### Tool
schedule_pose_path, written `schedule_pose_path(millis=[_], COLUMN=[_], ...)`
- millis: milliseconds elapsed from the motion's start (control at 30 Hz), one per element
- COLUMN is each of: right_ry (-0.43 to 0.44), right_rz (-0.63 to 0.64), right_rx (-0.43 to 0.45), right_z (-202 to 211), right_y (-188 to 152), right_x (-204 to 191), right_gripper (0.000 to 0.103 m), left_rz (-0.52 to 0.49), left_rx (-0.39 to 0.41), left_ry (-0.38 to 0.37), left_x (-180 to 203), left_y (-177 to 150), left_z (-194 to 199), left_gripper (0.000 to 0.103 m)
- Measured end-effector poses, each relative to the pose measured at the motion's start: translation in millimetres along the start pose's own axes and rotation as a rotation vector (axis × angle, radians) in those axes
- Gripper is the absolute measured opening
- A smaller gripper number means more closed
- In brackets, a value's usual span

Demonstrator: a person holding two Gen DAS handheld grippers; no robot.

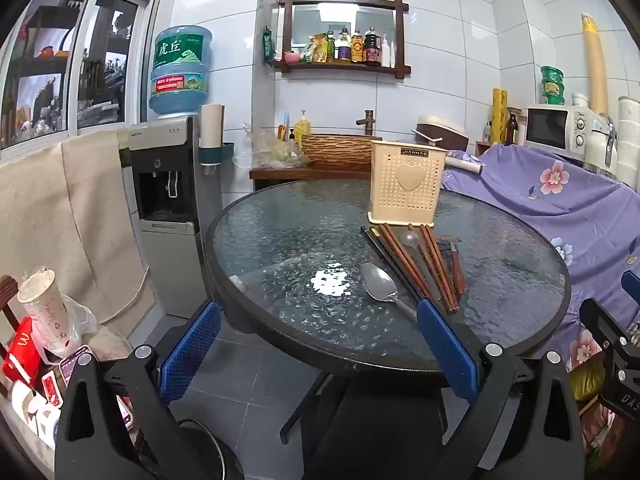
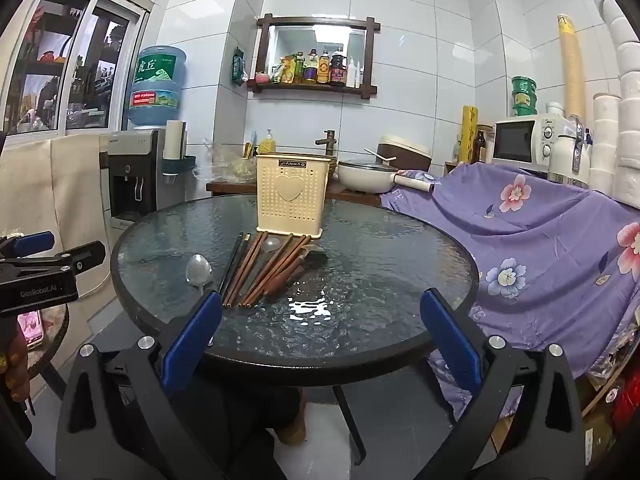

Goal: Organize utensils

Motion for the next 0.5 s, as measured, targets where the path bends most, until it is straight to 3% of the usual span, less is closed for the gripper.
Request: schedule_pose_path(millis=[500], right_ry=[0.002], right_rz=[-0.010], right_rx=[0.002], right_z=[-2.2], right_y=[-2.7], right_x=[0.1], right_gripper=[0.098], left_rz=[0.005], left_rx=[-0.006], left_ry=[0.014], left_x=[3.5], left_y=[4.8], left_z=[-0.5], left_gripper=[0.097])
Point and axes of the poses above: each gripper's, at about its wrist camera, not at the fingertips, and z roughly against the way its jaws point, x to its right, y to its top, the point moved 10 cm from there along -z, roughly the way its jaws point, and after that the axes turned 12 degrees about y, right-handed, at the moved point
